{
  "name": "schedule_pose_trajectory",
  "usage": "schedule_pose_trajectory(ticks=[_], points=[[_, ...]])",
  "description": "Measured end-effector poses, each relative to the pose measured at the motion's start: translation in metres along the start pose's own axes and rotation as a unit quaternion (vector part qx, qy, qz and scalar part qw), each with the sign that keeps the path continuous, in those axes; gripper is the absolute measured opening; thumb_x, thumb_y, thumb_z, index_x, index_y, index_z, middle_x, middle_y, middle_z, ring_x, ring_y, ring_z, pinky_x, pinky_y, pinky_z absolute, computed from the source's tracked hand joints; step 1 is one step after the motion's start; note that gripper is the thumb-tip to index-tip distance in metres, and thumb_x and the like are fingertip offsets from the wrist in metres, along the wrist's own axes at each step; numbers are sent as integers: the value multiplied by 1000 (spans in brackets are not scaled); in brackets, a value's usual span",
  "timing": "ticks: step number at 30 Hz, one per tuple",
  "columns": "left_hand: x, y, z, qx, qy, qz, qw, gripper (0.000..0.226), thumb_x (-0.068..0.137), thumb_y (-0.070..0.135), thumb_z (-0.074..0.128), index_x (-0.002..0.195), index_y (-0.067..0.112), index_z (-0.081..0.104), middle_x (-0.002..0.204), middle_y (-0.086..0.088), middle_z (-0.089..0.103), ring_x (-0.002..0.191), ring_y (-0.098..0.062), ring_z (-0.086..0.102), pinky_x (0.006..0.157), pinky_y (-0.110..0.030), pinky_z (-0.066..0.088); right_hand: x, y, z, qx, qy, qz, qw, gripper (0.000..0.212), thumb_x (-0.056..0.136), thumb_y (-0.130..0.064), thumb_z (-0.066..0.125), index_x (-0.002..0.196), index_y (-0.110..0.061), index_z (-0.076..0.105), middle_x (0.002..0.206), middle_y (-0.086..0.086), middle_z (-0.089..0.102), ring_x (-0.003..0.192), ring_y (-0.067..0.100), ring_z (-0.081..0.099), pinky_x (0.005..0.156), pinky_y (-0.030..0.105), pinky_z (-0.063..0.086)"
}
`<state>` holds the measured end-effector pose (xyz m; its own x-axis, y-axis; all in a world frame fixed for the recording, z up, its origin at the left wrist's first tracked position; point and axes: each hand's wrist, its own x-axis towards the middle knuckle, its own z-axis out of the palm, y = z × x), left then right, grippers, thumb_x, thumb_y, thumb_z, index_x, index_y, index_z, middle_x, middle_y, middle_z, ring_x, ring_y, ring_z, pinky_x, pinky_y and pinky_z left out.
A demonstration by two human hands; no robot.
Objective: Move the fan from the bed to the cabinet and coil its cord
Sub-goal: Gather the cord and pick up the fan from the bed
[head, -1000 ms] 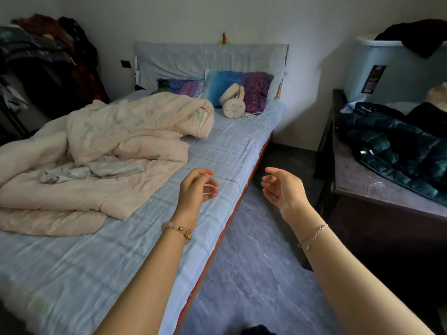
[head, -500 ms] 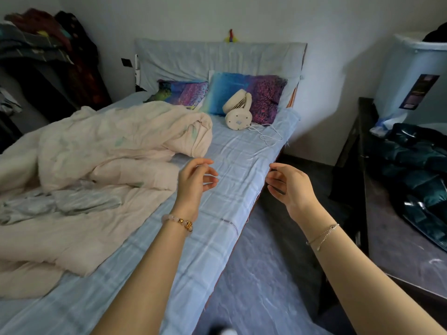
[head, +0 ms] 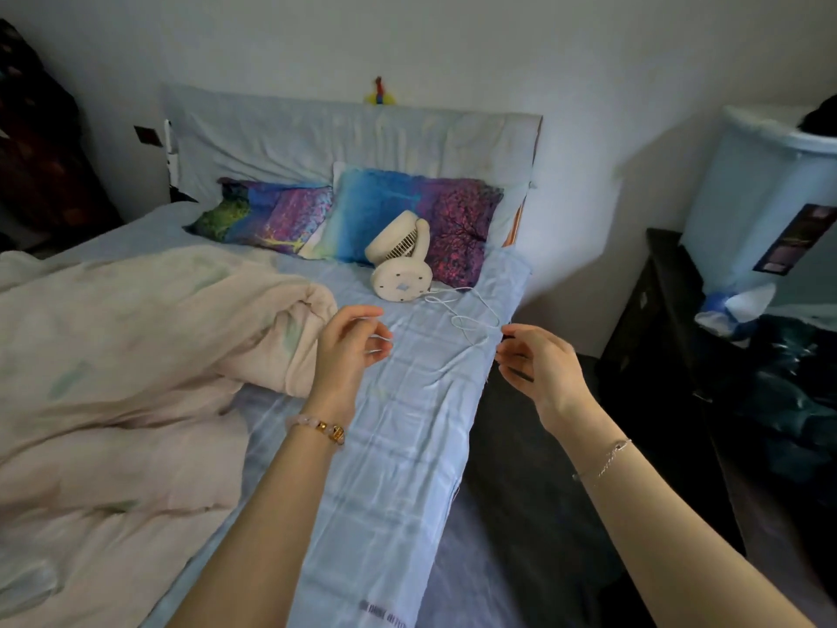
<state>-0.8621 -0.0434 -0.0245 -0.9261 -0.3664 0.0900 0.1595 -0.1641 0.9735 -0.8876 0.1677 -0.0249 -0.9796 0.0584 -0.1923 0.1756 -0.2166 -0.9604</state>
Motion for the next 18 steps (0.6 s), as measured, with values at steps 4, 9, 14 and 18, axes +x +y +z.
schedule_pose_trajectory(ticks=[4,9,14,18], points=[[68,-20,28,-6,-1,-16,1000,21,90,3,49,80,15,63,55,7,63,55,-10,60,56,-19,54,79,-9,-2,15,19,16,1000,23,88,-11,49,79,-17,69,53,-5,66,58,11,66,66,26,52],[151,-56,70,9,18,-40,999,21,91,4,49,80,16,63,55,7,64,56,-10,61,56,-20,54,189,-13,-9,9,4,44,999,22,91,-11,46,86,-14,68,68,3,64,71,17,63,74,29,53],[232,-91,123,15,65,-64,996,23,89,2,47,79,17,62,55,7,63,56,-11,59,62,-24,53,305,-27,-13,9,-22,98,995,17,89,-13,51,86,-13,68,73,6,63,74,18,62,77,29,51],[286,-110,161,21,96,-75,992,22,90,4,47,82,17,63,64,0,62,57,-11,61,55,-19,54,384,-40,-8,0,-57,119,991,18,89,-13,52,81,-14,68,70,4,64,69,15,63,69,25,51]])
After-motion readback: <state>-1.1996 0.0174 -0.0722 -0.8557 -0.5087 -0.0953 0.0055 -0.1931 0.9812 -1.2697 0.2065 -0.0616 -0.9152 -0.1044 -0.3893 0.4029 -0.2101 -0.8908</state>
